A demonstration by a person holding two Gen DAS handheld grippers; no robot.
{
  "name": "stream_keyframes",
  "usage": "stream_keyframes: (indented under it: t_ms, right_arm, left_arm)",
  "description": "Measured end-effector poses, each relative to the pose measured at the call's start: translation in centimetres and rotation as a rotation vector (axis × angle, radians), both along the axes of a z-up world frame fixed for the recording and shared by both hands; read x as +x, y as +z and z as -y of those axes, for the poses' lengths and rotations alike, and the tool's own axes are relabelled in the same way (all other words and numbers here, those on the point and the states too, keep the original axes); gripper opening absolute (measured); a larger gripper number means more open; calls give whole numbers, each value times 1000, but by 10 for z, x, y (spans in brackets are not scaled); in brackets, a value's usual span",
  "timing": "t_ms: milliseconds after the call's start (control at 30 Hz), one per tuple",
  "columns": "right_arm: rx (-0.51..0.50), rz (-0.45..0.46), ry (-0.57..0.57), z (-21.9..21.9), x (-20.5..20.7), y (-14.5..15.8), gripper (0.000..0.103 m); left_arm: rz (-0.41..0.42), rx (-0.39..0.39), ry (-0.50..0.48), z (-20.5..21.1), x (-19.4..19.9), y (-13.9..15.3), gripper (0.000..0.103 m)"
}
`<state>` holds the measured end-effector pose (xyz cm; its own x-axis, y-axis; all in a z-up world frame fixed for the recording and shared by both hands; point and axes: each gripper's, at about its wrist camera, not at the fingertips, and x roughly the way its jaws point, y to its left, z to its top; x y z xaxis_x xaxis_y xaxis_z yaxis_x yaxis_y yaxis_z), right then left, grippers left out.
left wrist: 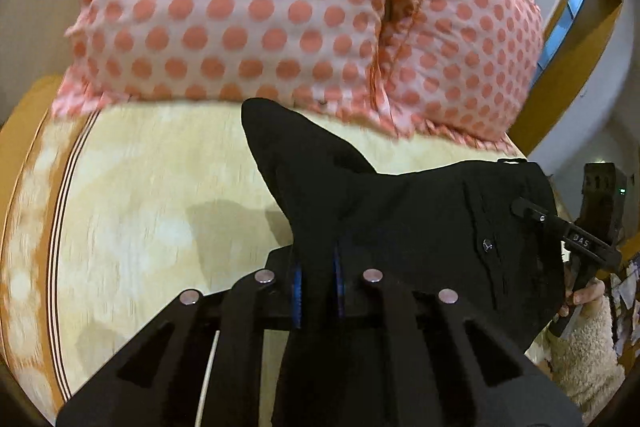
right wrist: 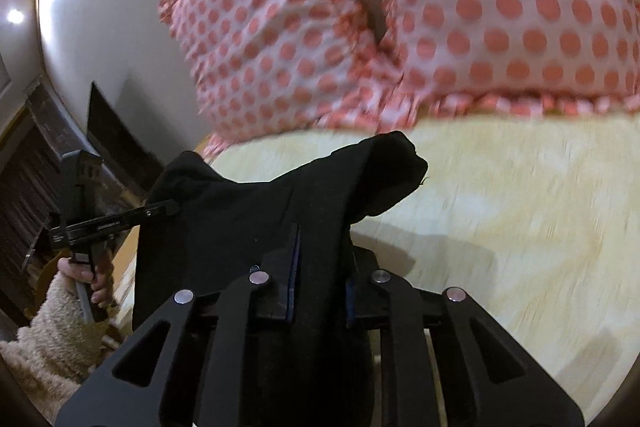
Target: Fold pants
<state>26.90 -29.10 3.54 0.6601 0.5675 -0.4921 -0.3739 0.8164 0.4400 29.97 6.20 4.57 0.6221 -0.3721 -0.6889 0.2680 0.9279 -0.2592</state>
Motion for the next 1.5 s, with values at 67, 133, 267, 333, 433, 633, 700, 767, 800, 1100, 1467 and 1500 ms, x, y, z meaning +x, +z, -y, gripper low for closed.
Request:
stream_keyframes:
  t_ms: [67,133,267,333,433,633,700,767,800,1100,1467,1500]
  right_arm:
    - [-3,40,-30,5,26,9,17]
    - [-1,63,-57,8,52,14,17]
    - [-23,-47,-112,11,109,-13,17]
    - [-44,-145,-141,12,127,-36,17]
    - [-10,-206,-185,18,136,-54,19]
    - [-199,-160,-383,23,108,-32,59]
    - [-250,-41,-458,24,74,-14,59]
    - [-270,57,-389,10,41,0,59]
    - [-286,77,-333,-2,30,1,59]
    - [-534,-92,-161,-68,15,-50,60]
    - [-347,-71,-294,-54,-42,-36,97]
    - [-335,-68,-303,-54,-56,-36,98]
  left_arm:
    - [26,24,18,9,31,6,11]
    - [36,29,37,14,58,9,11]
    - [10,75,70,18,108,-6,12]
    - [-71,107,82,21,130,-31,12]
    - [-92,137,120,25,138,-56,26]
    - [-20,149,169,18,110,-34,37]
    - [61,135,153,15,79,-16,58]
    - [158,111,113,19,38,1,78]
    - [182,105,89,22,23,4,82]
    - [-2,136,-72,74,-13,-40,88]
    - [-3,187,79,50,-58,-42,101]
    - [10,217,103,45,-70,-39,101]
